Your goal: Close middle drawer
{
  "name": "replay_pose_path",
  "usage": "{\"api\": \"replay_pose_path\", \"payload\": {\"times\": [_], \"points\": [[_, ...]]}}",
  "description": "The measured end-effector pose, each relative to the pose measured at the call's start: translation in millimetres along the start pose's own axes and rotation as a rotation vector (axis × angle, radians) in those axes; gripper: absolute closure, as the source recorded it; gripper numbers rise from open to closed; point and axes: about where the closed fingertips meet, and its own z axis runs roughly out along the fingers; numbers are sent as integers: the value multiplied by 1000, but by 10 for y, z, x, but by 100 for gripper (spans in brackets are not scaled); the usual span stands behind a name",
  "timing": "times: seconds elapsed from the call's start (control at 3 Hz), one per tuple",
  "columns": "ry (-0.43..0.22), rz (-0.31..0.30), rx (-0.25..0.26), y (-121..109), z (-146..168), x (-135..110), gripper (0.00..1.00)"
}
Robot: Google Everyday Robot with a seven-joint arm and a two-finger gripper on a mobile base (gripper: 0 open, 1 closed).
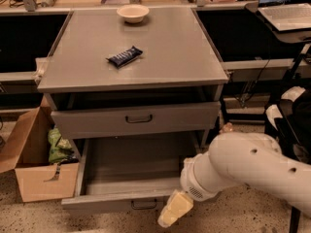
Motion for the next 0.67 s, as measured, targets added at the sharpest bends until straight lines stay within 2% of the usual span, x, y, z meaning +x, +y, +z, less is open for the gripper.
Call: {"api": "replay_pose_path", "payload": {"times": [0.33, 0.67], "points": [[-38, 41, -32, 28, 584, 325, 18], [-74, 87, -41, -58, 1034, 620, 40]]}}
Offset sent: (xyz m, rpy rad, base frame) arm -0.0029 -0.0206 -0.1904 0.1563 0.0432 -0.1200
